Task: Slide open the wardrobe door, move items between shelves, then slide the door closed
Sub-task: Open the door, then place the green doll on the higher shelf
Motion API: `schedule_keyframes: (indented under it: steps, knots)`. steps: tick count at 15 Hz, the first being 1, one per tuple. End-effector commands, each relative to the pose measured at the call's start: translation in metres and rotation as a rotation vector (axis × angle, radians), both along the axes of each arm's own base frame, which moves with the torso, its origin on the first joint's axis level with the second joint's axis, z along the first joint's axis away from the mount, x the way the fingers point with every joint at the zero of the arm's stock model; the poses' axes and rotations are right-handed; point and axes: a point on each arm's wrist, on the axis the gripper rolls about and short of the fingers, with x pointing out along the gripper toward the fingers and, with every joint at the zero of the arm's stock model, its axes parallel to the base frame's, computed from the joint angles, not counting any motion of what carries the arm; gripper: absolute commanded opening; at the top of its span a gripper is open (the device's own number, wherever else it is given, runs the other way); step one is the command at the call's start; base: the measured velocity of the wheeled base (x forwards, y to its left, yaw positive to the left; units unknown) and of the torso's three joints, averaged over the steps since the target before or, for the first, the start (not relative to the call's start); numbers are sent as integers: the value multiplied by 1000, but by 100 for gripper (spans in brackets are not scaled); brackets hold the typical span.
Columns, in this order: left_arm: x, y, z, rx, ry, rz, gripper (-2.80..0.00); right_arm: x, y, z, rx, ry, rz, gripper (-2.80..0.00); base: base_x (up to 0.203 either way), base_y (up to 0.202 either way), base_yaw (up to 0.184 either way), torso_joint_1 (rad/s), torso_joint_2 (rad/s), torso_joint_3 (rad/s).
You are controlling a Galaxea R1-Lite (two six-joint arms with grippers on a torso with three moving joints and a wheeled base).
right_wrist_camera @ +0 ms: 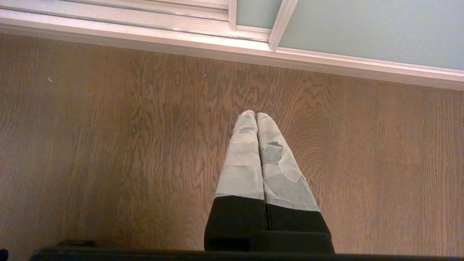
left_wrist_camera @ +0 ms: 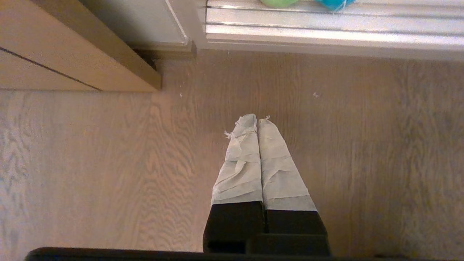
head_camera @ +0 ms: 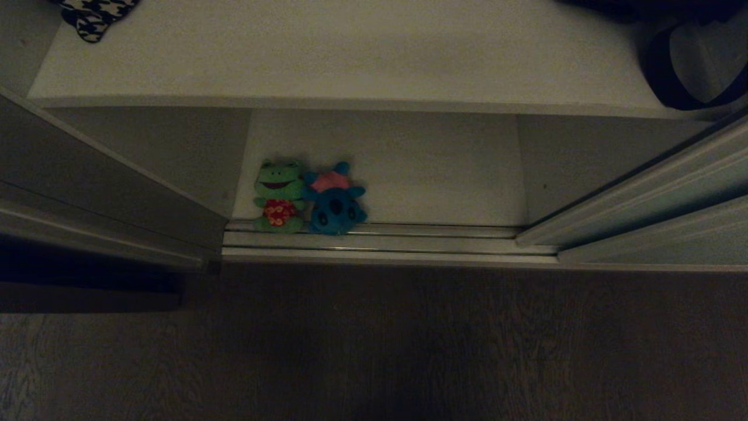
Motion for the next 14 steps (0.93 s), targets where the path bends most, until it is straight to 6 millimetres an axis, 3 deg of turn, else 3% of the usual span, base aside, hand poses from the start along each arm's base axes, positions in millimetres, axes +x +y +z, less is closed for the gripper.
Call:
schedule_keyframes:
  steps: [1, 4, 6, 8, 11, 14]
  knots:
    - [-2, 0, 9, 11, -16, -3, -280, 0, 0, 0, 0, -1, 0, -280, 0, 0, 0, 0, 0, 0]
    - [4, -1, 41, 30, 98, -40, -280, 0, 0, 0, 0, 0, 0, -280, 0, 0, 0, 0, 0, 0]
    - [28, -1, 61, 30, 262, -55, -280, 0, 0, 0, 0, 0, 0, -280, 0, 0, 0, 0, 0, 0]
    - [62, -1, 74, 27, 441, -70, -280, 0, 0, 0, 0, 0, 1, -280, 0, 0, 0, 0, 0, 0]
    - [125, -2, 70, 61, 707, -118, -280, 0, 0, 0, 0, -1, 0, -280, 0, 0, 0, 0, 0, 0]
    - [184, -3, 61, 79, 772, -178, -280, 0, 0, 0, 0, 0, 1, -280, 0, 0, 0, 0, 0, 0]
